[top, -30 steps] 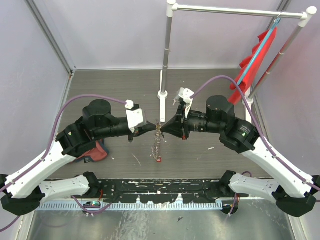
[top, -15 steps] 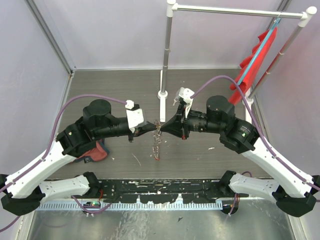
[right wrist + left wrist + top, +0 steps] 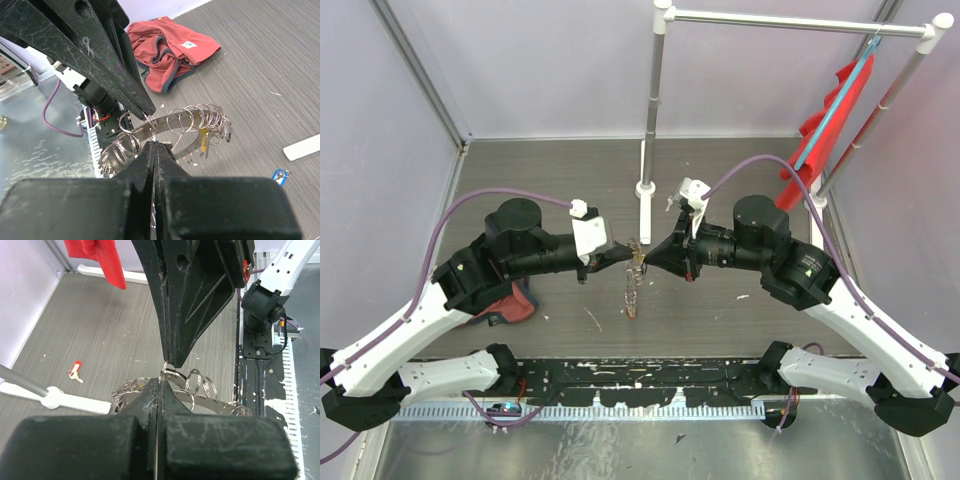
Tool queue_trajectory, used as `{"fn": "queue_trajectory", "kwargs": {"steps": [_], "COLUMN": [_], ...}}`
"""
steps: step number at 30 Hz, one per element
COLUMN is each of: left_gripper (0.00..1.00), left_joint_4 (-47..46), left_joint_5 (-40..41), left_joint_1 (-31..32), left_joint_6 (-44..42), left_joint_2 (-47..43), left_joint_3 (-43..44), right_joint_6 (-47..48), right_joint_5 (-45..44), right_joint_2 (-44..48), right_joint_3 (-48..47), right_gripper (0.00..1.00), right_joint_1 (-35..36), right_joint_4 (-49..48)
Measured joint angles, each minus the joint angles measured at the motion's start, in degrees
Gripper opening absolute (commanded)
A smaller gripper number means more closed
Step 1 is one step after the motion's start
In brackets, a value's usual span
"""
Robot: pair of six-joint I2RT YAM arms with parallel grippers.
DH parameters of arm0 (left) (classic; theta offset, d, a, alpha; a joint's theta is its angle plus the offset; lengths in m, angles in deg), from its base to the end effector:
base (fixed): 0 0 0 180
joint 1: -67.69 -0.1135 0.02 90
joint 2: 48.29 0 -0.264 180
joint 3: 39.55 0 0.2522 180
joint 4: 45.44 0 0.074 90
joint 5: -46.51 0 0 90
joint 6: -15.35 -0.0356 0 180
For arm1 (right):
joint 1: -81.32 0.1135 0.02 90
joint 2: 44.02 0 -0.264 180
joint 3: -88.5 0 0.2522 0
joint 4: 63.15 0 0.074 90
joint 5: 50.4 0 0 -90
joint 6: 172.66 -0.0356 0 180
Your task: Put the keys on the keyring
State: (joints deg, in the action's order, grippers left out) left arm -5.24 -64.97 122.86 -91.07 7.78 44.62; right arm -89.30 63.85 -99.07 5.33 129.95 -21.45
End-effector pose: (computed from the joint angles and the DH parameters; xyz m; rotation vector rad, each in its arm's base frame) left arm 0.1034 -0.1715 0.4289 1.2912 1.3134 -0.8139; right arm 0.1177 0.1558 0.4238 -0.9764 1.6514 1.0507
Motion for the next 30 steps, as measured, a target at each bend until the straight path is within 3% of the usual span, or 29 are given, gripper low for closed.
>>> {"fn": "queue_trajectory", "kwargs": {"steps": [30], "left_gripper": [0.0], "left_joint_4": [-3.5], "left_joint_5": [1.09], "left_joint_1": [0.28], "left_joint_6": [1.77], "left_joint_2": [-1.88], "left_joint_3": [-2.21], "right_joint_6": [-0.79], "right_joint_5": [1.27], "right_joint_2": [1.16], "right_joint_3": [0.63], "right_gripper": [0.01], "right_joint_1": [0.0], "right_joint_4": [-0.5]}}
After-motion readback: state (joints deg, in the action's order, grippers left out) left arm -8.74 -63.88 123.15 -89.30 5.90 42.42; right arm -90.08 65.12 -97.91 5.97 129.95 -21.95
